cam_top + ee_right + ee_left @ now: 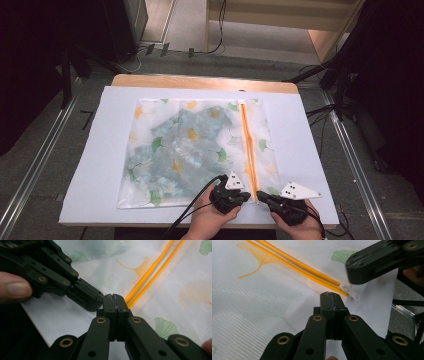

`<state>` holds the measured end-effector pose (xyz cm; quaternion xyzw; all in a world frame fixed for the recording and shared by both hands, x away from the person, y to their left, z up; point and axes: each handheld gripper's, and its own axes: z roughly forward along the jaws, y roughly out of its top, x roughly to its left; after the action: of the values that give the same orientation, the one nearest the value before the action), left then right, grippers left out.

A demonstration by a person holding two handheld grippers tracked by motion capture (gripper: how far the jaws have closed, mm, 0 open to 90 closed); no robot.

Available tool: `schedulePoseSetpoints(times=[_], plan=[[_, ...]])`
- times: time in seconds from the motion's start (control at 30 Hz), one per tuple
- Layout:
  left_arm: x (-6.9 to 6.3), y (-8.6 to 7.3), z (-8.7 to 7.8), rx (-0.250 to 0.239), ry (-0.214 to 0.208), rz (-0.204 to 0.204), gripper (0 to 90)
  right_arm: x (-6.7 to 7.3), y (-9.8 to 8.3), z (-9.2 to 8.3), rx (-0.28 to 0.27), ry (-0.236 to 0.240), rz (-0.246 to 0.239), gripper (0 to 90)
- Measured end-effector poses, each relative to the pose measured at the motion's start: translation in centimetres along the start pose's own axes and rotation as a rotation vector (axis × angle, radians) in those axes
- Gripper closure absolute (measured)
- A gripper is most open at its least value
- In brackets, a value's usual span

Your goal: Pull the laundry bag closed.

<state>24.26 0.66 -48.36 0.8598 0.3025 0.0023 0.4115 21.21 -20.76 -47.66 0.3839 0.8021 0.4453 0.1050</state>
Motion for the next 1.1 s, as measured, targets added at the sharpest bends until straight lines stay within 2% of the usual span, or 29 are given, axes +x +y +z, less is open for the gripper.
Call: schedulePoseSetpoints(times=[0.07, 0.17, 0.2, 0.23, 0.27, 0.37, 0.5, 0.6, 0.67, 0.8, 0.83, 0.9, 1.0, 1.07, 1.1], plan=[[0.0, 0.0, 0.0, -0.004, 0.0, 0.0, 90.0, 0.0, 0.0, 0.3, 0.017, -0.007, -0.001, 90.0], [0.0, 0.0, 0.0, -0.004, 0.0, -0.003, 90.0, -0.5, -0.3, 0.6, 0.034, -0.012, 0.034, 90.0], [0.0, 0.0, 0.0, -0.002, 0.0, -0.003, 90.0, -0.6, -0.4, 0.7, 0.03, -0.006, 0.044, 90.0], [0.0, 0.0, 0.0, -0.001, -0.001, -0.003, 90.0, -0.8, -0.5, 0.7, 0.035, 0.022, 0.057, 90.0], [0.0, 0.0, 0.0, -0.002, 0.0, -0.004, 90.0, -0.8, -0.5, 0.7, 0.035, 0.022, 0.057, 90.0], [0.0, 0.0, 0.0, -0.001, -0.001, -0.004, 90.0, -0.6, -0.5, 0.6, 0.03, 0.014, 0.037, 89.0], [0.1, 0.0, 0.0, 0.002, -0.003, -0.002, 90.0, -0.5, -0.6, -0.2, 0.011, 0.025, 0.043, 85.0], [0.1, 0.0, 0.0, 0.002, -0.004, -0.005, 90.0, -0.2, -1.0, -0.5, 0.033, 0.033, 0.038, 80.3], [0.1, 0.0, 0.0, 0.003, -0.003, -0.003, 90.0, -0.2, -1.1, -0.5, 0.043, 0.039, 0.032, 73.8], [0.0, 0.0, 0.0, 0.002, -0.003, -0.005, 90.0, 0.0, -1.3, -0.3, 0.062, 0.007, 0.012, 68.2], [0.1, 0.0, 0.0, 0.004, -0.004, -0.002, 90.0, 0.3, -1.5, -0.2, 0.077, -0.015, -0.027, 67.7], [0.0, 0.0, 0.0, 0.002, -0.003, -0.004, 90.0, 0.4, -1.6, -0.2, 0.076, -0.021, -0.046, 68.2], [0.0, 0.0, 0.0, 0.0, 0.002, -0.004, 90.0, 0.7, -1.5, -0.1, 0.082, -0.063, -0.095, 74.7], [0.0, 0.0, 0.0, -0.004, 0.001, -0.005, 90.0, 0.8, -1.4, -0.1, 0.088, -0.081, -0.103, 84.2], [0.0, 0.0, 0.0, 0.0, 0.001, -0.004, 90.0, 0.8, -1.3, -0.2, 0.1, -0.065, -0.092, 85.0]])
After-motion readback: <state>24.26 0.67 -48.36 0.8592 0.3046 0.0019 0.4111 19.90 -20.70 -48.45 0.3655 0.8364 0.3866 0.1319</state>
